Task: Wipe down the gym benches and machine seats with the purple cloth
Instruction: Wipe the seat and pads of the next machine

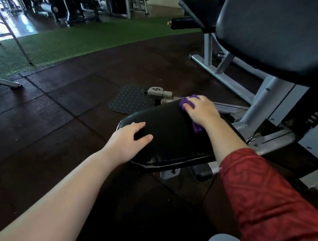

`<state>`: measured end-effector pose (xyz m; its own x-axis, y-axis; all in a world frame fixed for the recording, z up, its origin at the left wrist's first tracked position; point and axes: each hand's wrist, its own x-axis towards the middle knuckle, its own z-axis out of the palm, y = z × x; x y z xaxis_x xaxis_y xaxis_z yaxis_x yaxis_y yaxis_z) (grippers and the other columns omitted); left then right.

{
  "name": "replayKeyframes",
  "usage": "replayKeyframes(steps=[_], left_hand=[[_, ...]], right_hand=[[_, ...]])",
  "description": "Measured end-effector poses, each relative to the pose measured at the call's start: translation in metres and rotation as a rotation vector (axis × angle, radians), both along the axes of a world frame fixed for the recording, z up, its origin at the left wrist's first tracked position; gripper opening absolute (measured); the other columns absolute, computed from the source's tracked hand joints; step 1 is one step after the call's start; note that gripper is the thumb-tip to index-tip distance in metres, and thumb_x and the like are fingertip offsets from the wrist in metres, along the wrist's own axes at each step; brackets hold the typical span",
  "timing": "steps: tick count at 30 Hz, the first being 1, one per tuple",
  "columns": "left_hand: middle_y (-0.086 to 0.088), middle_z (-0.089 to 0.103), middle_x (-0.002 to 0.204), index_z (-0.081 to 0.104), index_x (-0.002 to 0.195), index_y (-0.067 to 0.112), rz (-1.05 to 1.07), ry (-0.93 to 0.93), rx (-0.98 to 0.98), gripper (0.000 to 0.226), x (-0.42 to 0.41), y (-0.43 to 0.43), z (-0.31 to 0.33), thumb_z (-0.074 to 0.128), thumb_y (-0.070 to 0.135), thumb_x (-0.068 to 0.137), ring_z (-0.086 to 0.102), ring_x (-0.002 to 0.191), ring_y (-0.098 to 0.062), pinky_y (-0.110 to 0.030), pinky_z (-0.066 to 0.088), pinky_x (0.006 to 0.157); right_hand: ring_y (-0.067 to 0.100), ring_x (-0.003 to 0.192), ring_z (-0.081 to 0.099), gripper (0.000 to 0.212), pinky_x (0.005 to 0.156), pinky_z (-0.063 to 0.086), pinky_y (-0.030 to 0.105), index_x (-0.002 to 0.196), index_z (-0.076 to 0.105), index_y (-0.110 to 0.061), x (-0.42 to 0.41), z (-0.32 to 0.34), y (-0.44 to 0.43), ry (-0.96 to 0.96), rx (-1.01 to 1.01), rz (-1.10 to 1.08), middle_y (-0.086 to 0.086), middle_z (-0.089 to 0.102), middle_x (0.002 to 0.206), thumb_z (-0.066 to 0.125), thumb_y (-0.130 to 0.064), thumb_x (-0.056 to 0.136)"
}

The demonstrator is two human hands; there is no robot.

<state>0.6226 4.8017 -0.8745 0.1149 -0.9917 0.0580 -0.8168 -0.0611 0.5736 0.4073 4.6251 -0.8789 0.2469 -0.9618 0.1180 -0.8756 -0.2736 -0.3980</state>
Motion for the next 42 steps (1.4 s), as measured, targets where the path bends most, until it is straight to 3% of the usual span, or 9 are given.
replayKeyframes(steps=[4, 11, 17, 20, 25, 31, 39, 42], left_hand=[[0.005, 0.046, 0.144, 0.044, 0.143, 0.022, 0.1, -0.026, -0.105, 0.057, 0.019, 0.01, 0.004, 0.058, 0.041, 0.091, 0.038, 0.134, -0.011, -0.021, 0.026, 0.107], [0.002, 0.047, 0.145, 0.046, 0.142, 0.02, 0.24, -0.028, -0.133, 0.05, 0.068, 0.035, -0.002, 0.054, 0.034, 0.095, 0.037, 0.136, -0.011, -0.015, 0.021, 0.104], [-0.004, 0.049, 0.143, 0.049, 0.139, 0.02, 0.362, 0.059, -0.134, 0.044, 0.091, 0.042, 0.013, 0.051, 0.031, 0.097, 0.035, 0.138, -0.014, -0.019, 0.023, 0.105], [-0.005, 0.048, 0.144, 0.049, 0.14, 0.019, 0.36, 0.072, -0.05, 0.044, 0.09, 0.05, 0.042, 0.05, 0.031, 0.097, 0.032, 0.14, -0.013, -0.019, 0.021, 0.107], [0.0, 0.044, 0.147, 0.044, 0.142, 0.022, 0.32, 0.094, 0.021, 0.046, 0.096, 0.065, 0.129, 0.048, 0.032, 0.098, 0.024, 0.143, -0.009, -0.021, 0.019, 0.112], [0.001, 0.044, 0.147, 0.046, 0.141, 0.024, 0.335, 0.137, -0.011, 0.047, 0.11, 0.071, 0.251, 0.051, 0.036, 0.096, 0.026, 0.142, -0.009, -0.02, 0.019, 0.109], [0.009, 0.057, 0.13, 0.058, 0.129, 0.027, 0.369, 0.095, -0.11, 0.037, 0.163, 0.099, 0.427, 0.056, 0.034, 0.093, 0.051, 0.12, -0.007, -0.015, 0.033, 0.098], [0.008, 0.058, 0.129, 0.061, 0.126, 0.026, 0.398, 0.079, -0.129, 0.036, 0.196, 0.12, 0.481, 0.058, 0.035, 0.091, 0.05, 0.123, -0.009, -0.025, 0.037, 0.106]], right_hand=[[0.024, 0.133, 0.035, 0.045, 0.108, 0.028, 0.033, 0.134, 0.049, -0.032, 0.054, 0.002, 0.033, 0.018, -0.009, 0.239, 0.002, 0.037, 0.148, 0.045, -0.05, 0.093], [0.02, 0.13, 0.036, 0.042, 0.104, 0.033, 0.037, 0.133, 0.048, -0.035, 0.118, 0.004, 0.087, -0.021, -0.001, 0.436, -0.003, 0.039, 0.145, 0.049, -0.043, 0.092], [0.021, 0.121, 0.046, 0.032, 0.101, 0.041, 0.038, 0.122, 0.059, -0.022, 0.159, -0.001, 0.129, -0.034, -0.117, 0.561, 0.003, 0.053, 0.128, 0.056, -0.029, 0.091], [0.021, 0.114, 0.051, 0.028, 0.096, 0.044, 0.038, 0.117, 0.063, -0.019, 0.156, 0.015, 0.137, -0.07, 0.001, 0.591, 0.003, 0.057, 0.122, 0.057, -0.027, 0.09], [0.017, 0.116, 0.051, 0.03, 0.098, 0.034, 0.024, 0.122, 0.06, -0.021, 0.131, 0.104, 0.13, -0.198, 0.191, 0.438, 0.002, 0.058, 0.123, 0.054, -0.03, 0.093], [0.013, 0.115, 0.05, 0.03, 0.096, 0.038, 0.027, 0.121, 0.06, -0.026, 0.13, 0.243, 0.13, -0.198, 0.165, 0.46, -0.004, 0.057, 0.123, 0.056, -0.031, 0.092], [0.007, 0.111, 0.052, 0.029, 0.09, 0.032, 0.016, 0.12, 0.061, -0.028, 0.183, 0.434, 0.147, -0.319, 0.168, 0.54, -0.006, 0.061, 0.118, 0.06, -0.028, 0.091], [0.003, 0.114, 0.051, 0.029, 0.098, 0.036, 0.019, 0.12, 0.062, -0.031, 0.214, 0.494, 0.16, -0.421, 0.235, 0.559, -0.009, 0.059, 0.122, 0.061, -0.029, 0.09]])
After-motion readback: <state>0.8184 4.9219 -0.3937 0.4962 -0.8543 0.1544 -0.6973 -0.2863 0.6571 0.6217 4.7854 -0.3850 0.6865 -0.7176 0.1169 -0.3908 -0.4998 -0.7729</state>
